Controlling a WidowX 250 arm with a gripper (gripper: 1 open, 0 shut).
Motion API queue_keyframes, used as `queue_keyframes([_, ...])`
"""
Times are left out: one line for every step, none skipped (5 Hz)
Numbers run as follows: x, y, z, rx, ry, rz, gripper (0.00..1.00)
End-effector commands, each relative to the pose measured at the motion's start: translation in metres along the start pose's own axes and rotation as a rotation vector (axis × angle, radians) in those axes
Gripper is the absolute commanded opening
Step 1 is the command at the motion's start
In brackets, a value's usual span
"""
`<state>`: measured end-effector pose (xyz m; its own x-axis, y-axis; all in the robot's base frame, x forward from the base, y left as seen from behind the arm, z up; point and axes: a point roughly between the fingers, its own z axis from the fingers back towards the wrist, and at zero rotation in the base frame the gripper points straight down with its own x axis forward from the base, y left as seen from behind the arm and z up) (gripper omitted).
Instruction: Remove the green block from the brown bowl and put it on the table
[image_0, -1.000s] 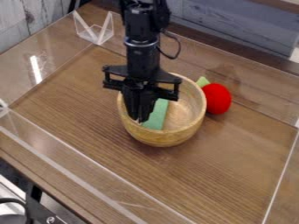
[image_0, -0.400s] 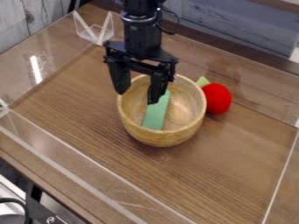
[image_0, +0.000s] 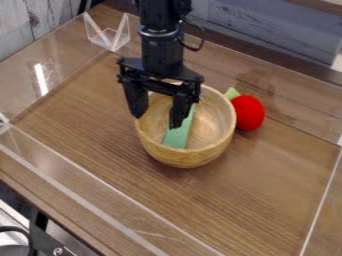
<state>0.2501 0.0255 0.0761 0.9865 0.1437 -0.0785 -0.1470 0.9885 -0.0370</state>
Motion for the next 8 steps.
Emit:
queue_keyframes([0.011,-0.011,0.013,0.0,-0.046,0.001,1.0])
queue_keyframes([0.01,-0.011,0.009,-0.005,-0.048,0.026,1.0])
queue_keyframes([0.008,-0.01,0.004,-0.009,-0.051,0.048,1.0])
queue_keyframes([0.009,-0.012,0.004,-0.01,-0.053,0.012,1.0])
queue_keyframes([0.011,-0.013,0.004,-0.009,-0.052,-0.024,1.0])
queue_keyframes([0.005,-0.014,-0.007,-0.011,-0.054,-0.007,1.0])
queue_keyframes([0.0,-0.018,-0.018,-0.017,-0.067,0.013,1.0])
queue_keyframes([0.006,-0.027,-0.024,-0.017,-0.077,-0.01,1.0])
